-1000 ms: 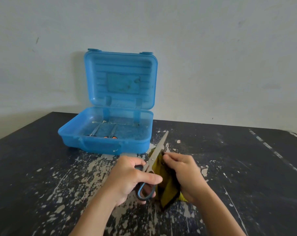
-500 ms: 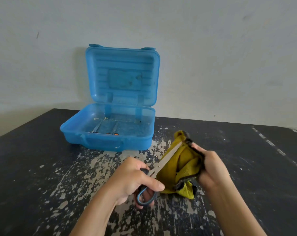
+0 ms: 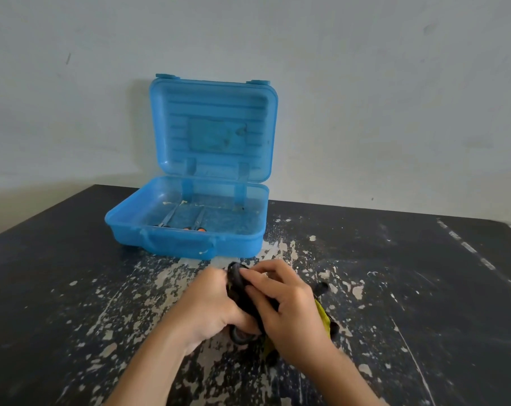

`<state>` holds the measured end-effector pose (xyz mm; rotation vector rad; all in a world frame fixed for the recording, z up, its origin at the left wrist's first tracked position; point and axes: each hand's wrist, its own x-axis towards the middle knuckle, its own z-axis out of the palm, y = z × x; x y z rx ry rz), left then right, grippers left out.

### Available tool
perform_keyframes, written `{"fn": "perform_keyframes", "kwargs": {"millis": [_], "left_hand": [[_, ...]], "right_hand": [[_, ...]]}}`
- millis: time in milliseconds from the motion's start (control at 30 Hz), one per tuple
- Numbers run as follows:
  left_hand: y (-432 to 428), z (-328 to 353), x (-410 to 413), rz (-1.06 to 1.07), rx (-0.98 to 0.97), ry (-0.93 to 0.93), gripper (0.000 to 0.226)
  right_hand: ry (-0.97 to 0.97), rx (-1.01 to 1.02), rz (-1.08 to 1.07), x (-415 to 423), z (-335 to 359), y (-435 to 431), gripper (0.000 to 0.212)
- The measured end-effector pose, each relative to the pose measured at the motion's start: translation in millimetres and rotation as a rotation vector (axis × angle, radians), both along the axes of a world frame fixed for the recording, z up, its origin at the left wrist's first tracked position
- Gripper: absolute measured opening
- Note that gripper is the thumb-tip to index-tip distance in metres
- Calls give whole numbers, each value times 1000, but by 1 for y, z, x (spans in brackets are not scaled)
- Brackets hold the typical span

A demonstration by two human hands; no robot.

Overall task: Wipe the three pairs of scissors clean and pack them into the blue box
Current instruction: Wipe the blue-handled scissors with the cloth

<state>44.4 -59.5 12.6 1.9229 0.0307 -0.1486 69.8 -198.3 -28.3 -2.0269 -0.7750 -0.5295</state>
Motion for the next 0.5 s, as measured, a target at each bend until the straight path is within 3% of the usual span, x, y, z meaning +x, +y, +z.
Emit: {"fn": "perform_keyframes", "kwargs": {"millis": [267, 400, 500], "left_hand": [[-8, -2, 1, 48, -4, -39, 33], [-10, -3, -2, 40, 61, -23, 24], [-17, -6, -2, 35, 157, -3, 21]], "right_hand": [[-251, 22, -160, 9, -2, 3, 30], [-214, 38, -320, 26, 1, -5, 23], [-78, 35, -442, 44, -2, -21, 23]]}}
